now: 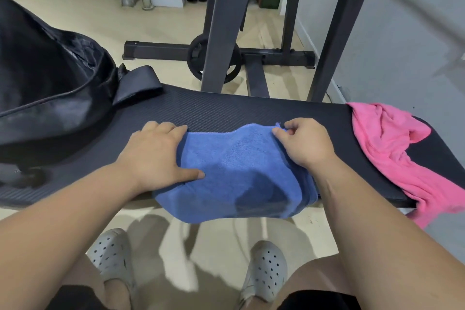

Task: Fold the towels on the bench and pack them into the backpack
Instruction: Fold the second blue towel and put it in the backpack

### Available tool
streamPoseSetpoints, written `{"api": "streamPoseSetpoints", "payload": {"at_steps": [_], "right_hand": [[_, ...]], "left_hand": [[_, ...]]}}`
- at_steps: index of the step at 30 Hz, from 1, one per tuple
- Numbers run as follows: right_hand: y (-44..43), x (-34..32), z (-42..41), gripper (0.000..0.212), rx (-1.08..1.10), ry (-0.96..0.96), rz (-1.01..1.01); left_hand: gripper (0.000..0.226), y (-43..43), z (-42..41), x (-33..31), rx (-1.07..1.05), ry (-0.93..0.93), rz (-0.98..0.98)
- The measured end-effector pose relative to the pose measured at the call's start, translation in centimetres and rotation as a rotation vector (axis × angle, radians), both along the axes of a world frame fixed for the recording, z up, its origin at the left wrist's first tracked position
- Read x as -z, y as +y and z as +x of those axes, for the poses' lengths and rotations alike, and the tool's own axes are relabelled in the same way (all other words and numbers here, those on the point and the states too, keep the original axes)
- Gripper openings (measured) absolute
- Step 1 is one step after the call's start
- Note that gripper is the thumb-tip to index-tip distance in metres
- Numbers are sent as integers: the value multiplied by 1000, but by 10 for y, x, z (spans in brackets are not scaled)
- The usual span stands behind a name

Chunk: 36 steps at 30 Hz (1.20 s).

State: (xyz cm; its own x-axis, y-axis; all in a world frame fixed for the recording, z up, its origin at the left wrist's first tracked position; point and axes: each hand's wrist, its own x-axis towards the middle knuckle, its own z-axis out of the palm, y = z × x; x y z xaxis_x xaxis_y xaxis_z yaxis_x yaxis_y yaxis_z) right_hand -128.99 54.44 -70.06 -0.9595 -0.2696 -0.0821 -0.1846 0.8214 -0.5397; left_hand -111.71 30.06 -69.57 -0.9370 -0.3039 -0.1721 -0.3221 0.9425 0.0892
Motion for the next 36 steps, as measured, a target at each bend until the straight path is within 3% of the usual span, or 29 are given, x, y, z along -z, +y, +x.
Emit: {"api": "streamPoseSetpoints", "payload": {"at_steps": [4, 6, 10, 16, 20, 27, 31, 36], "right_hand": [[-6, 11, -5, 34, 16, -2, 15], [-10, 12, -8, 27, 29, -26, 15], [-13, 12, -14, 7, 84, -97, -75], [-5, 5, -14, 27, 98, -146, -303], [10, -2, -17, 14, 93, -156, -388], [26, 15, -23, 21, 80, -113, -83], [22, 16, -26, 42, 27, -107, -17], [16, 14, -29, 14, -24, -127, 54]], "left_hand": [[66, -12, -6, 0, -28, 104, -66], [58, -18, -6, 2, -38, 104, -126], [51, -22, -8, 5, -90, 104, -84], [47, -27, -10, 1, -172, 88, 39], [46, -26, -10, 2, -164, 85, 55], [41, -26, -7, 5, -158, 140, 133], [42, -24, -6, 4, -194, 181, 258], [31, -21, -1, 0, -208, 203, 482]]}}
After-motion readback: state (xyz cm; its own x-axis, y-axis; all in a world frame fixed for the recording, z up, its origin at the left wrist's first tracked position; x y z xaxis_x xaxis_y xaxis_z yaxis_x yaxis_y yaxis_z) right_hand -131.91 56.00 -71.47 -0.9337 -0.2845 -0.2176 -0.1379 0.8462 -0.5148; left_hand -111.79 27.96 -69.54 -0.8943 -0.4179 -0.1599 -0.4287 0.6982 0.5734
